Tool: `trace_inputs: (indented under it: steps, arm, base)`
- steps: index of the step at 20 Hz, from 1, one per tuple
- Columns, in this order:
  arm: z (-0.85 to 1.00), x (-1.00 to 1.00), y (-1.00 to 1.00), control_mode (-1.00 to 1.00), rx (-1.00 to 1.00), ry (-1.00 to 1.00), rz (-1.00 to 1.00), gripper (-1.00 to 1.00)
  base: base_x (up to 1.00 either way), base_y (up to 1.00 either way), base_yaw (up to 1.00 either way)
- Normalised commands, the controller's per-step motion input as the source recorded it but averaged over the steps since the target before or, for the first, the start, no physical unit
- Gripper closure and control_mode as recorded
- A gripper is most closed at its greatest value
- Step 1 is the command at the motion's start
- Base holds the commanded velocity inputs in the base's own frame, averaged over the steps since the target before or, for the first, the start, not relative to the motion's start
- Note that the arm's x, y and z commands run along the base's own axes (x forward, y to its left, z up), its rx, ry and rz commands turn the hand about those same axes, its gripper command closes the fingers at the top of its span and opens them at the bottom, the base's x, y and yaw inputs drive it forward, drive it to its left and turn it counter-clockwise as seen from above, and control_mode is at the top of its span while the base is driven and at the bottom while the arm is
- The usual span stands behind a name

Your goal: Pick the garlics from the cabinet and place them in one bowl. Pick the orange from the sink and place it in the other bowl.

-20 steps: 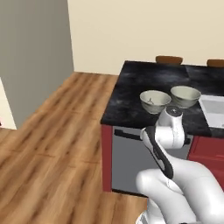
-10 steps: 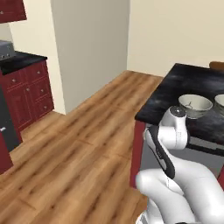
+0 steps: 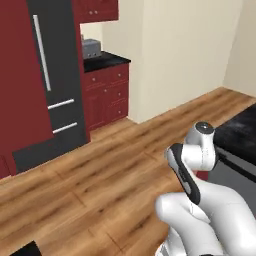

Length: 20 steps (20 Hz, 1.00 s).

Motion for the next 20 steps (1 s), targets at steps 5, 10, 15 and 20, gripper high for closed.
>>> trace_inputs:
  steps: [5,10,15,20]
  arm:
    - [0.0,0.0,0.0,1.0,0.0,0.0,0.0,-1.0]
    - [0.0,0.0,0.0,1.0,0.0,0.0,0.0,-1.0]
    - [0.0,0.0,0.0,1.0,0.0,0.0,0.0,-1.0]
    - [0.0,0.0,0.0,1.0,0.0,0.0,0.0,-1.0]
  base:
    - [-0.33,0.0,0.66]
    - [-0.4,-0.24,0.62]
    - [-0.27,-0.87,0.46]
    - [-0.02,-0.25,0.51]
